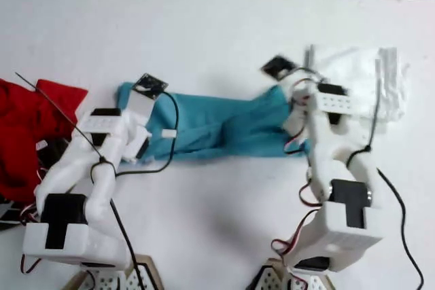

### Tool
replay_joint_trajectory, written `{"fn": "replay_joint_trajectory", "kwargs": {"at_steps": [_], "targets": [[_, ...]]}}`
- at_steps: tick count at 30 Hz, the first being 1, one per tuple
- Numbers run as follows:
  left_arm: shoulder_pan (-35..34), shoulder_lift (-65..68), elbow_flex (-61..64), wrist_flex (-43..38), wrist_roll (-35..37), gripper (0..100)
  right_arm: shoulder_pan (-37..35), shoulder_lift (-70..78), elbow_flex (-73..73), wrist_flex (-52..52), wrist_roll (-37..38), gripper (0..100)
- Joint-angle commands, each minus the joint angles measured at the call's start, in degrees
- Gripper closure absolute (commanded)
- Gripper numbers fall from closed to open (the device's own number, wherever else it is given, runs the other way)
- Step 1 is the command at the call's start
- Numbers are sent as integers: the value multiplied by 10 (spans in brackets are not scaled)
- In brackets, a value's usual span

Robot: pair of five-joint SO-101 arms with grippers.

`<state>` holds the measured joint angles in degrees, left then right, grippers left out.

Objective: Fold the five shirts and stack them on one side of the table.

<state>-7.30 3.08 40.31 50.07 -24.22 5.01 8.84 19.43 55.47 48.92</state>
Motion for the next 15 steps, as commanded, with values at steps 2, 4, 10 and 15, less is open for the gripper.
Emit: {"fn": "replay_joint_trajectory", "kwargs": {"at_steps": [2, 4, 10, 15], "targets": [[-11, 1, 2, -18, 5, 973, 52, -35, -2, -85, 1, 953], [-11, 1, 2, -18, 5, 973, 57, -36, -2, -92, 1, 953], [-11, 1, 2, -18, 5, 973, 44, -52, -34, -36, -63, 953], [-11, 1, 2, -18, 5, 973, 7, -92, -111, 45, -187, 953]]}}
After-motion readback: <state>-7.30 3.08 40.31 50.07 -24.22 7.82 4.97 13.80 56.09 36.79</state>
